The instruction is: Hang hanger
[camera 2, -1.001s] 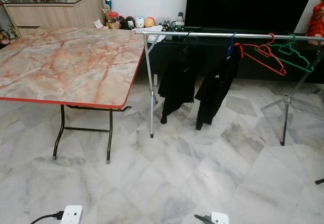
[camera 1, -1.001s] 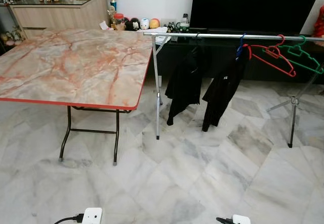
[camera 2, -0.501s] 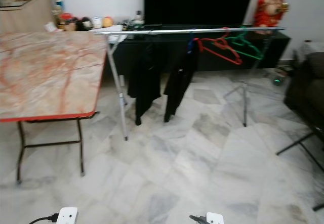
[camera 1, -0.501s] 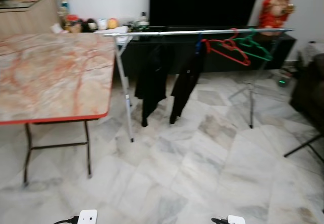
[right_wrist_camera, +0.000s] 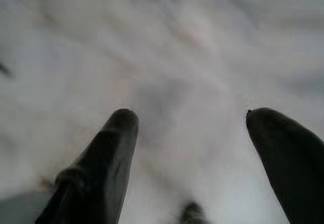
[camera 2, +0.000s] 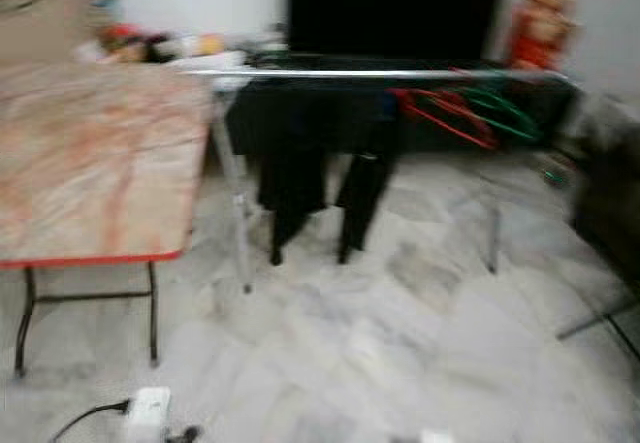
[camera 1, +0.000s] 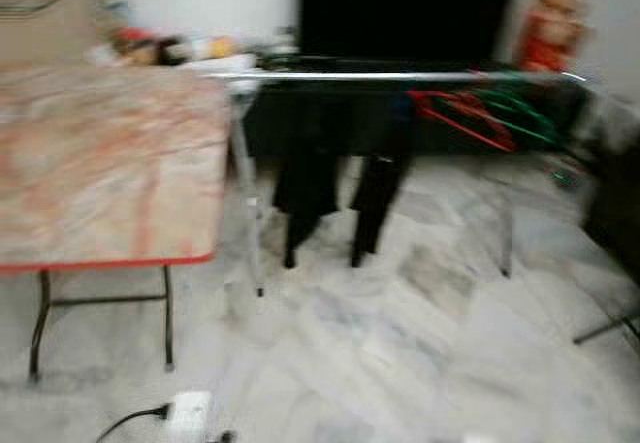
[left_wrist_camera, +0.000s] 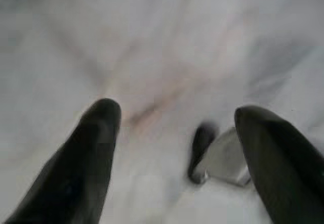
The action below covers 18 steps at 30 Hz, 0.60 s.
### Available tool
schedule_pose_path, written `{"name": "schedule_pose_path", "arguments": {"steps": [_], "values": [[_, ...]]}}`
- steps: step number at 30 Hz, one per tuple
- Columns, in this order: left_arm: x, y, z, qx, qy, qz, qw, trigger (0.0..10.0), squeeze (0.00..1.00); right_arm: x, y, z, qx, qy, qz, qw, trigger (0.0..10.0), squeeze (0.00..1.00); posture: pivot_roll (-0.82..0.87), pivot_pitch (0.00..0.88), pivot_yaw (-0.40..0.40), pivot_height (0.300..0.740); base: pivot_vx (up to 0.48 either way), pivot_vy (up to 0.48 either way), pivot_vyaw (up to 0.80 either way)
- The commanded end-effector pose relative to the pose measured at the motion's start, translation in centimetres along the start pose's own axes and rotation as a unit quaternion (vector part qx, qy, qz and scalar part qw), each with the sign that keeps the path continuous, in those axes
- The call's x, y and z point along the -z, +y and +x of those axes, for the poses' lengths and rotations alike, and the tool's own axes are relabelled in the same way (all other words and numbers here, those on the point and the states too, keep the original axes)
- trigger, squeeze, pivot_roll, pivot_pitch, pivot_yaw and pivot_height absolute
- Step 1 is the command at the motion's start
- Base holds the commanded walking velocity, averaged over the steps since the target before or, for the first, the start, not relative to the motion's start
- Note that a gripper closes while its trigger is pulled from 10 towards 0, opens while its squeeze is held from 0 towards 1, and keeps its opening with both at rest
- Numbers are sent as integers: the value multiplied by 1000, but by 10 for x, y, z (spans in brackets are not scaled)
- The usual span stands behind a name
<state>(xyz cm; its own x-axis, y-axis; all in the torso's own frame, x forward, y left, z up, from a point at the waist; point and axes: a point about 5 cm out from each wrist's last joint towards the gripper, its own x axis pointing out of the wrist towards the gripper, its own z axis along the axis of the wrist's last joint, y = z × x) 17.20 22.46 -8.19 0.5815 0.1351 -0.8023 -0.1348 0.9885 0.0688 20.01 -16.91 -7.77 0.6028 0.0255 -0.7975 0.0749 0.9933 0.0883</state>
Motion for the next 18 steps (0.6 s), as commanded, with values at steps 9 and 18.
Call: {"name": "schedule_pose_path", "arguments": {"steps": [9, 18], "values": [[-13, -22, 4, 27, -19, -1, 999, 10000, 0, 18, -21, -6, 29, 26, 12, 999, 10000, 0, 113, 16, -5, 740, 301, 0, 0], [-13, -22, 3, 28, -19, -1, 999, 10000, 0, 19, -21, -6, 28, 32, 15, 999, 10000, 0, 112, 12, -6, 740, 303, 0, -339]]}}
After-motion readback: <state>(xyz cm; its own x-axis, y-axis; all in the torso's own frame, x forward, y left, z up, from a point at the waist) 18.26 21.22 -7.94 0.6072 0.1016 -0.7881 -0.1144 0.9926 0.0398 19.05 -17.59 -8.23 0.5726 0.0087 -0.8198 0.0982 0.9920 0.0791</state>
